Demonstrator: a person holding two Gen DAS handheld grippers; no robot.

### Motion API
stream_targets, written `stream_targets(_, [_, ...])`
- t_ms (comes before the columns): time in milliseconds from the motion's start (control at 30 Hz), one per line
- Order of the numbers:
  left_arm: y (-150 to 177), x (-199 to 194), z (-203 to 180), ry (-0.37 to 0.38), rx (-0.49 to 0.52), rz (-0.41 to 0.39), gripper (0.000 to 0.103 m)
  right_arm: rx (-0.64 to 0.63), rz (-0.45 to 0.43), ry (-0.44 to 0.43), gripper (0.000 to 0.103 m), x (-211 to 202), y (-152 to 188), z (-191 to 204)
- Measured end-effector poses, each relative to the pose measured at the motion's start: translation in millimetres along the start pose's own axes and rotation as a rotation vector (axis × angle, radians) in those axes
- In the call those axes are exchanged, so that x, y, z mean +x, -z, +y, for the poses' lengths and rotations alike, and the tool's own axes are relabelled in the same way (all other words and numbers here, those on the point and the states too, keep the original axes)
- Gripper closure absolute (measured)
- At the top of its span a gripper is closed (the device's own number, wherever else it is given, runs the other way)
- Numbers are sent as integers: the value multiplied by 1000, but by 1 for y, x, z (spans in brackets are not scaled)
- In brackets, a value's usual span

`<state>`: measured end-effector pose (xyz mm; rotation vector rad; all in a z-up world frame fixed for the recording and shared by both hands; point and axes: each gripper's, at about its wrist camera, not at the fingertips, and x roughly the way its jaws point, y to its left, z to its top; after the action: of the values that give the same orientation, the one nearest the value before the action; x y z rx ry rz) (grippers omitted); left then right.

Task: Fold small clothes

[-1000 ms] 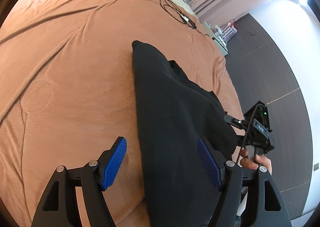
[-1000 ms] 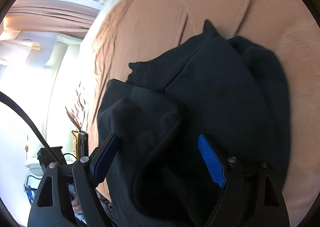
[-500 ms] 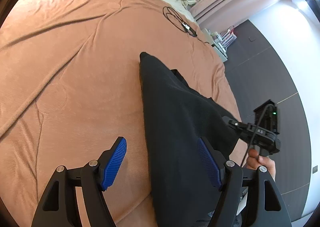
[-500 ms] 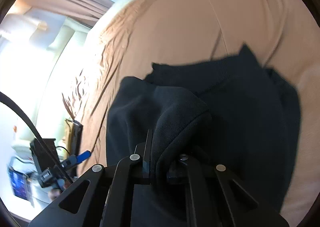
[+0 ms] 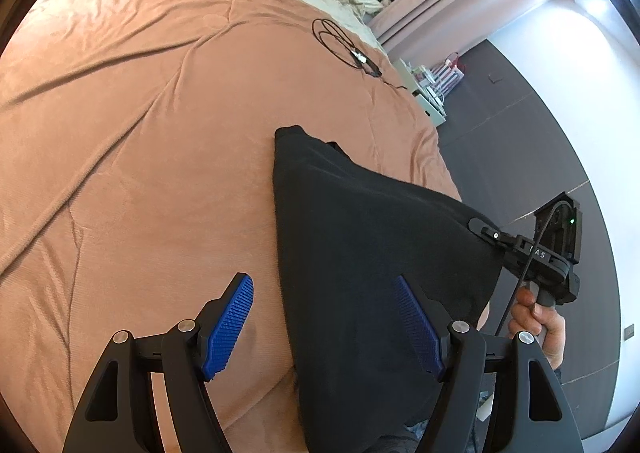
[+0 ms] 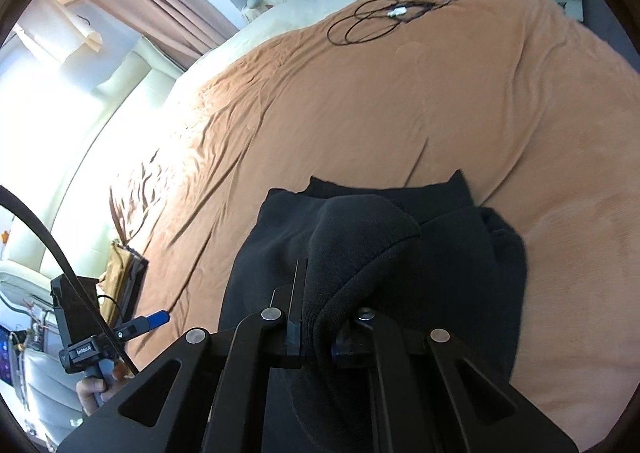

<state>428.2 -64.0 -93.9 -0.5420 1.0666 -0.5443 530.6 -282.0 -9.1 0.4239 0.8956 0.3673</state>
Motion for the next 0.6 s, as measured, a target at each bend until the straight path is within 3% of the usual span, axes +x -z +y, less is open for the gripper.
stream_targets(200, [0, 8, -1, -9, 3, 13, 29, -160, -23, 94, 99, 4, 13, 52])
stream_targets(600, [1, 6, 5, -20, -12, 6, 29, -406, 105, 72, 95, 42, 52, 125])
